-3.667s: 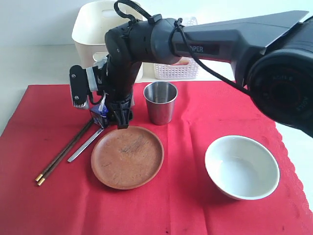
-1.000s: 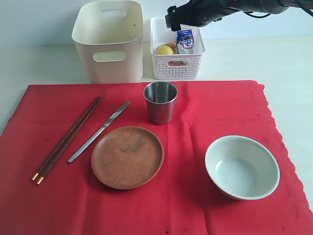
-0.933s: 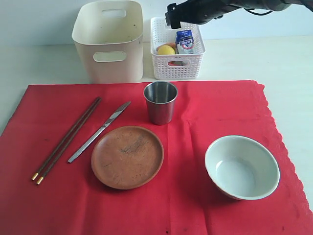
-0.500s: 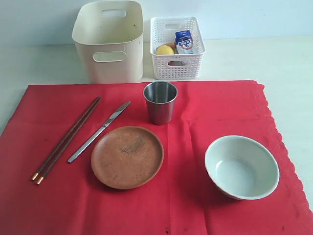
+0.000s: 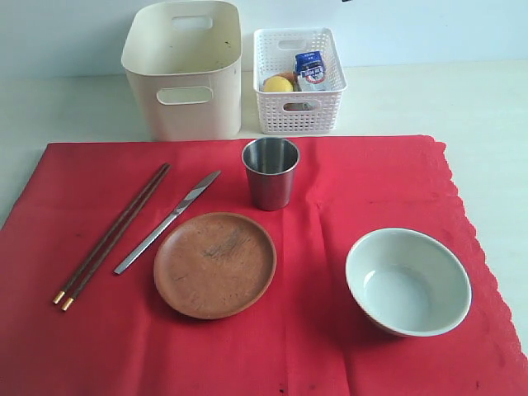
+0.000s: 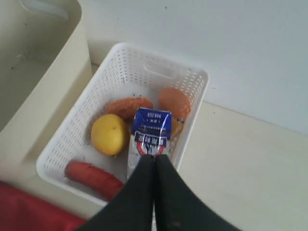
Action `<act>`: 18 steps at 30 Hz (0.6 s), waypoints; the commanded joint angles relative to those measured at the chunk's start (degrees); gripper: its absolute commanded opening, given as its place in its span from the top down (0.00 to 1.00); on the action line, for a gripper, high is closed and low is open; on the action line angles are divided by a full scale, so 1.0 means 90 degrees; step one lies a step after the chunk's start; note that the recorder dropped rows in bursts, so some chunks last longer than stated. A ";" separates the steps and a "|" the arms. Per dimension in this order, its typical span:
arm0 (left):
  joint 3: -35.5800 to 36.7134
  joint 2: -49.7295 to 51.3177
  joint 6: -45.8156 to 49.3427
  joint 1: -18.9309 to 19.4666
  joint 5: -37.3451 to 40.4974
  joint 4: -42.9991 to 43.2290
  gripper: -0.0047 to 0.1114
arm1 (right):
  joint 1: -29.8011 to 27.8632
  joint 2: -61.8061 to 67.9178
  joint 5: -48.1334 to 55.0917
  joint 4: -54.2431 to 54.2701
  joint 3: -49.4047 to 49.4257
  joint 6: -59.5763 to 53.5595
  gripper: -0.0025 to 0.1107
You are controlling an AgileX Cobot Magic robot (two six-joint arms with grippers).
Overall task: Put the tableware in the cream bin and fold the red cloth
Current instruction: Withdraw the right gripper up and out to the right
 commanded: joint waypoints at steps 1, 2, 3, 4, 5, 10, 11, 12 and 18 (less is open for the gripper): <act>-0.0012 -0.0025 -0.0004 0.0016 0.0007 -0.0006 0.95 | 0.0007 -0.0431 -0.0195 -0.0065 0.0598 0.0041 0.98; -0.0012 -0.0025 -0.0004 0.0016 0.0007 -0.0006 0.95 | 0.0007 -0.0536 -0.0284 -0.0065 0.0760 0.0041 0.98; -0.0012 -0.0025 -0.0004 0.0016 0.0007 -0.0006 0.95 | 0.0007 -0.0646 -0.0375 -0.0065 0.0914 0.0055 0.98; -0.0012 -0.0025 -0.0004 0.0016 0.0007 -0.0006 0.95 | 0.0007 -0.0754 -0.0457 -0.0065 0.1063 0.0055 0.98; -0.0012 -0.0025 -0.0004 0.0016 0.0007 -0.0006 0.95 | 0.0007 -0.0847 -0.0529 -0.0065 0.1182 0.0055 0.98; -0.0012 -0.0025 -0.0004 0.0016 0.0007 -0.0006 0.95 | 0.0007 -0.1407 -0.0931 -0.0038 0.1896 0.0228 0.98; -0.0012 -0.0025 -0.0004 0.0016 0.0007 -0.0006 0.95 | 0.0007 -0.1521 -0.1026 -0.0038 0.2008 0.0263 0.98; -0.0012 -0.0025 -0.0004 0.0016 0.0007 -0.0006 0.95 | 0.0007 -0.1634 -0.1109 -0.0038 0.2144 0.0326 0.98; -0.0012 -0.0025 -0.0004 0.0016 0.0007 -0.0006 0.95 | 0.0007 -0.2227 -0.1417 0.0222 0.2848 0.0432 0.98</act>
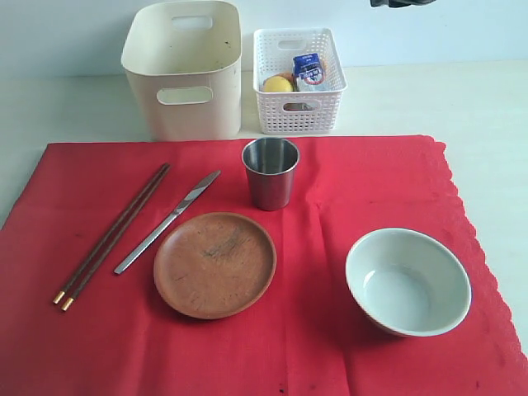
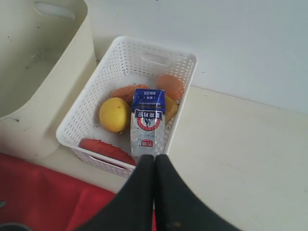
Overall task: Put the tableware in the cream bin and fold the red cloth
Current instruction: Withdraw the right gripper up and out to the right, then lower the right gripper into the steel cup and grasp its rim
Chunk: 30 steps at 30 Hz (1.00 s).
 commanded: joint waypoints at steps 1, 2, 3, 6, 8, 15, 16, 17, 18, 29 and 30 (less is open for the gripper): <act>-0.0012 -0.0025 -0.0004 0.0016 0.0007 -0.0006 0.95 | 0.0007 -0.0478 -0.0368 0.0364 0.0504 0.0092 0.98; -0.0012 -0.0025 -0.0004 0.0016 0.0007 -0.0006 0.95 | 0.0007 -0.0571 -0.0433 0.0530 0.0597 0.0092 0.98; -0.0012 -0.0025 -0.0004 0.0016 0.0007 -0.0006 0.95 | 0.0007 -0.0664 -0.0499 0.0648 0.0719 0.0079 0.98; -0.0012 -0.0025 -0.0004 0.0016 0.0007 -0.0006 0.95 | 0.0007 -0.0956 -0.0587 0.0768 0.1003 0.0079 0.98; -0.0012 -0.0025 -0.0004 0.0016 0.0007 -0.0006 0.95 | 0.0007 -0.1122 -0.0587 0.0784 0.1164 0.0079 0.98; -0.0012 -0.0025 -0.0004 0.0016 0.0007 -0.0006 0.95 | 0.0007 -0.1934 -0.0574 0.0784 0.1769 0.0079 0.98; -0.0012 -0.0025 -0.0004 0.0016 0.0007 -0.0006 0.95 | 0.0007 -0.2022 -0.0574 0.0784 0.1818 0.0079 0.98; -0.0012 -0.0025 -0.0004 0.0016 0.0007 -0.0006 0.95 | 0.0007 -0.2124 -0.0574 0.0784 0.1877 0.0067 0.98; -0.0012 -0.0025 -0.0004 0.0016 0.0007 -0.0006 0.95 | 0.0007 -0.2217 -0.0574 0.0784 0.1925 0.0067 0.98; -0.0012 -0.0025 -0.0004 0.0016 0.0007 -0.0006 0.95 | 0.0007 -0.2489 -0.0560 0.0784 0.2557 -0.0230 0.98; -0.0012 -0.0025 -0.0004 0.0016 0.0007 -0.0006 0.95 | 0.0007 -0.2489 -0.0560 0.0797 0.2608 -0.0315 0.98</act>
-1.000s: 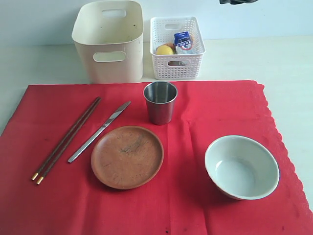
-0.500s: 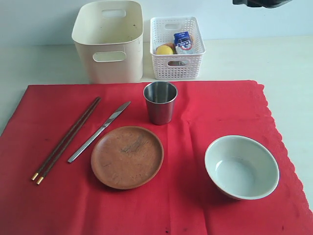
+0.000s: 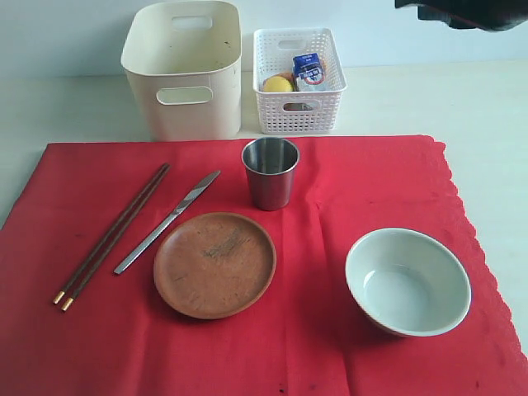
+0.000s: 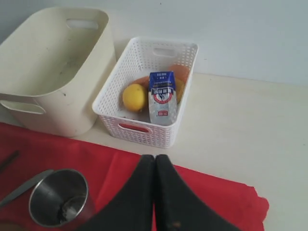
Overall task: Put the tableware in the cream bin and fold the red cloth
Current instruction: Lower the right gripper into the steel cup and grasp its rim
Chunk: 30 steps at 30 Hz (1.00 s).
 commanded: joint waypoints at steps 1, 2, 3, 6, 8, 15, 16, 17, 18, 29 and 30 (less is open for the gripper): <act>-0.0012 -0.0025 -0.0004 0.0016 0.0007 -0.0006 0.95 | -0.0004 -0.0032 -0.0033 0.0042 0.0232 -0.0259 0.98; -0.0012 -0.0025 -0.0004 0.0016 0.0007 -0.0006 0.95 | -0.0004 -0.0032 -0.0013 0.0042 0.0277 -0.0258 0.98; -0.0012 -0.0025 -0.0004 0.0016 0.0007 -0.0006 0.95 | -0.0004 -0.0032 0.0017 0.0042 0.0331 -0.0258 0.98; -0.0012 -0.0025 -0.0004 0.0016 0.0007 -0.0006 0.95 | 0.0028 -0.0032 0.0086 0.0042 0.0498 -0.0286 0.98; -0.0012 -0.0025 -0.0004 0.0016 0.0007 -0.0006 0.95 | 0.0250 -0.0032 0.0086 0.0061 0.0656 -0.0561 0.98; -0.0012 -0.0025 -0.0004 0.0016 0.0007 -0.0006 0.95 | 0.1499 0.0180 -0.0233 0.0061 0.0688 -0.0573 0.98; -0.0012 -0.0025 -0.0004 0.0016 0.0007 -0.0006 0.95 | 0.1597 0.0261 -0.0315 0.0061 0.0688 -0.0573 0.98; -0.0012 -0.0025 -0.0004 0.0016 0.0007 -0.0006 0.95 | 0.1763 0.0485 -0.0529 0.0061 0.0688 -0.0573 0.98; -0.0012 -0.0025 -0.0004 0.0016 0.0007 -0.0006 0.95 | 0.1873 0.0725 -0.0793 0.0061 0.0688 -0.0554 0.97; -0.0012 -0.0025 -0.0004 0.0016 0.0007 -0.0006 0.95 | 0.2147 0.2692 -0.1035 -0.0573 -0.0475 -0.0537 0.40; -0.0012 -0.0025 -0.0004 0.0016 0.0007 -0.0006 0.95 | 0.2147 0.2773 -0.1000 -0.0664 -0.0550 -0.0539 0.40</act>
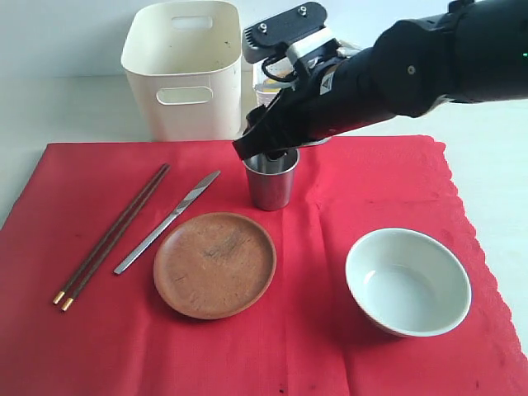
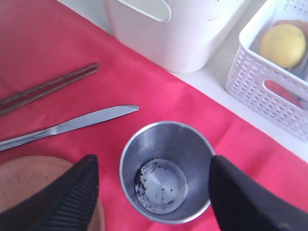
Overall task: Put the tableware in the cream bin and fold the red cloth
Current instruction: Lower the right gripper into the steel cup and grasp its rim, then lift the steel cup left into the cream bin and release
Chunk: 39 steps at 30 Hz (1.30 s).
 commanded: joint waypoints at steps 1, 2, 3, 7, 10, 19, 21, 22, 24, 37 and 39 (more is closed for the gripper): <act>-0.0012 -0.0025 -0.0004 0.0016 0.0007 -0.0006 0.95 | -0.0016 0.0343 0.0155 -0.0493 -0.0381 -0.0008 0.40; -0.0012 -0.0025 -0.0004 0.0016 0.0007 -0.0006 0.95 | -0.0108 0.0429 0.0359 -0.0493 -0.0493 0.0039 0.40; -0.0012 -0.0025 -0.0004 0.0016 0.0007 -0.0006 0.95 | -0.0172 0.0472 0.0476 -0.0493 -0.0556 0.0090 0.40; -0.0012 -0.0025 -0.0004 0.0016 0.0007 -0.0006 0.95 | -0.0475 0.0726 0.0694 -0.0493 -0.0736 0.0496 0.40; -0.0012 -0.0025 -0.0004 0.0016 0.0007 -0.0006 0.95 | -0.0543 0.0959 0.0682 -0.0466 -0.0807 0.0496 0.40; -0.0012 -0.0025 -0.0004 0.0016 0.0007 -0.0006 0.95 | -0.0543 0.1515 0.0538 -0.0509 -0.1033 0.0428 0.53; -0.0012 -0.0025 -0.0004 0.0016 0.0007 -0.0006 0.95 | -0.0543 0.1521 0.0512 -0.0509 -0.1033 0.0428 0.63; -0.0012 -0.0025 -0.0004 0.0016 0.0007 -0.0006 0.95 | -0.0543 0.1521 0.0511 -0.0509 -0.1033 0.0428 0.69; -0.0012 -0.0025 -0.0004 0.0016 0.0007 -0.0006 0.95 | -0.0543 0.1521 0.0511 -0.0509 -0.1033 0.0428 0.79; -0.0012 -0.0025 -0.0004 0.0016 0.0007 -0.0006 0.95 | -0.0531 0.1426 0.0628 -0.0494 -0.1033 0.0459 0.98; -0.0012 -0.0025 -0.0004 0.0016 0.0007 -0.0006 0.95 | -0.0531 0.1315 0.0687 -0.0494 -0.1033 0.0473 0.98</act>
